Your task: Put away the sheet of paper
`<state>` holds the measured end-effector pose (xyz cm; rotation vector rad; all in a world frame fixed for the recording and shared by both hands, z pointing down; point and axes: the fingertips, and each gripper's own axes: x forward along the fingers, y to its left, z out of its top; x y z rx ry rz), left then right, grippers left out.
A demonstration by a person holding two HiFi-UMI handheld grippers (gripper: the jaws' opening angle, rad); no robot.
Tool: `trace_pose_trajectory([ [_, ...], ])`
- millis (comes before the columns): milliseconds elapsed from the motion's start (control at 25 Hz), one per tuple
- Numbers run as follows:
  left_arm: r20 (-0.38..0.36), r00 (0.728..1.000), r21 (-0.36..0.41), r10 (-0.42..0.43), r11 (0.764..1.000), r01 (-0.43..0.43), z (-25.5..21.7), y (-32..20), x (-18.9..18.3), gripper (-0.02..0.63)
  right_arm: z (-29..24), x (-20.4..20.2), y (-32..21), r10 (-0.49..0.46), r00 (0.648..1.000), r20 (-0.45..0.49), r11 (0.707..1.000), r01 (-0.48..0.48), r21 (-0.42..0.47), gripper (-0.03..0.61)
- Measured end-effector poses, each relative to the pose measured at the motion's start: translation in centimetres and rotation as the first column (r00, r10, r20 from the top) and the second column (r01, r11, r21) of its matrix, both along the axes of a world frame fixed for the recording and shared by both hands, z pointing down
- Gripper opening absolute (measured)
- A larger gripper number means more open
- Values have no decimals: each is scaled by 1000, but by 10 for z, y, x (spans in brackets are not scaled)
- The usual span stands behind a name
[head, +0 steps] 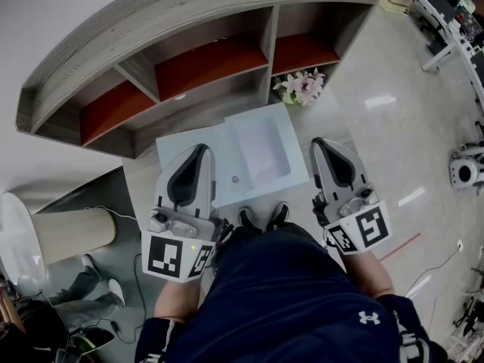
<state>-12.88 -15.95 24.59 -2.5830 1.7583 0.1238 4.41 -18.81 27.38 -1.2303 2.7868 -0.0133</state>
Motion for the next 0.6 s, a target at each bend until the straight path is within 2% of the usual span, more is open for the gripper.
trace_pose_trajectory([
  [600, -1, 1000, -7, -5, 1000, 5, 2, -3, 0, 25, 1, 3, -2, -4, 1000, -3, 1000, 4, -6, 5],
])
